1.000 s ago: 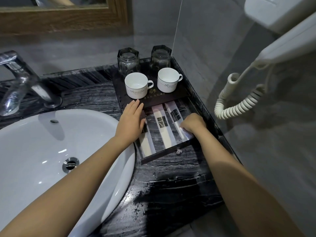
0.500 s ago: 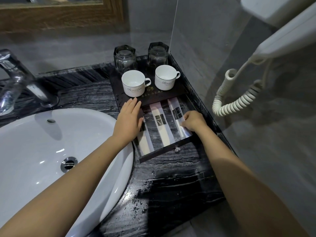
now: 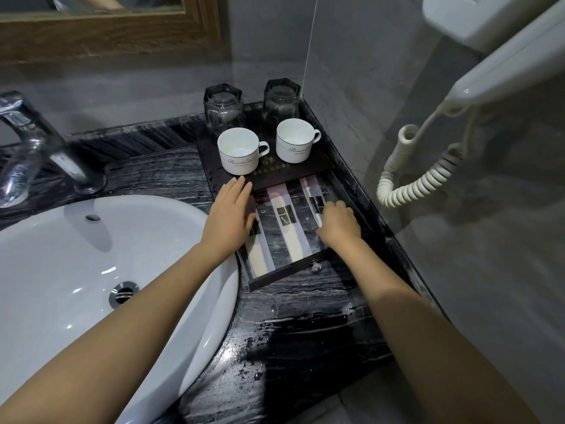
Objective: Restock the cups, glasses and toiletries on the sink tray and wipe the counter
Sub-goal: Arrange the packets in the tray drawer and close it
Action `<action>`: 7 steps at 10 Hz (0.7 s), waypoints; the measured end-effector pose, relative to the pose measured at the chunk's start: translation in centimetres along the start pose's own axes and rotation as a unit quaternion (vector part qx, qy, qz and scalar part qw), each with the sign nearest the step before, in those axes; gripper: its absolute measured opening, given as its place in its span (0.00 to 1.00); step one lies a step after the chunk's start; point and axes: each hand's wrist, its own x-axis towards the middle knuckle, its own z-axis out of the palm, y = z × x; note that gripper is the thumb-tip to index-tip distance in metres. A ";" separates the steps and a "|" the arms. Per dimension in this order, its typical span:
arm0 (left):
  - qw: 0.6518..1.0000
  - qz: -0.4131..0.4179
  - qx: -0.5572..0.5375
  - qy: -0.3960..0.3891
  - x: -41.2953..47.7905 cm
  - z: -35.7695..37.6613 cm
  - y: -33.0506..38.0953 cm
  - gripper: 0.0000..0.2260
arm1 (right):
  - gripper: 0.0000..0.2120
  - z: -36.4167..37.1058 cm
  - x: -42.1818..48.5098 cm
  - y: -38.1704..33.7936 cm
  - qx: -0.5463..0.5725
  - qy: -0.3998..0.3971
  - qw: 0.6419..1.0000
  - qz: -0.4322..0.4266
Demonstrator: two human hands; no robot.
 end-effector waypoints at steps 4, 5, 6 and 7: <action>1.000 0.004 0.002 0.003 0.1 0.1 -0.1 0.27 | 0.22 -0.1 -0.2 0.2 -0.001 -0.016 0.999 -0.028; 1.000 0.005 0.004 0.002 0.0 0.0 -0.1 0.27 | 0.20 -0.2 -0.4 0.3 -0.004 -0.018 0.999 -0.036; 1.000 0.007 0.004 -0.001 0.0 0.0 -0.2 0.27 | 0.20 -0.8 -1.2 0.2 0.015 -0.006 0.999 -0.038; 1.000 0.008 0.003 -0.011 0.2 -0.3 -0.3 0.27 | 0.15 -1.3 -3.4 0.7 0.075 0.098 0.990 -0.076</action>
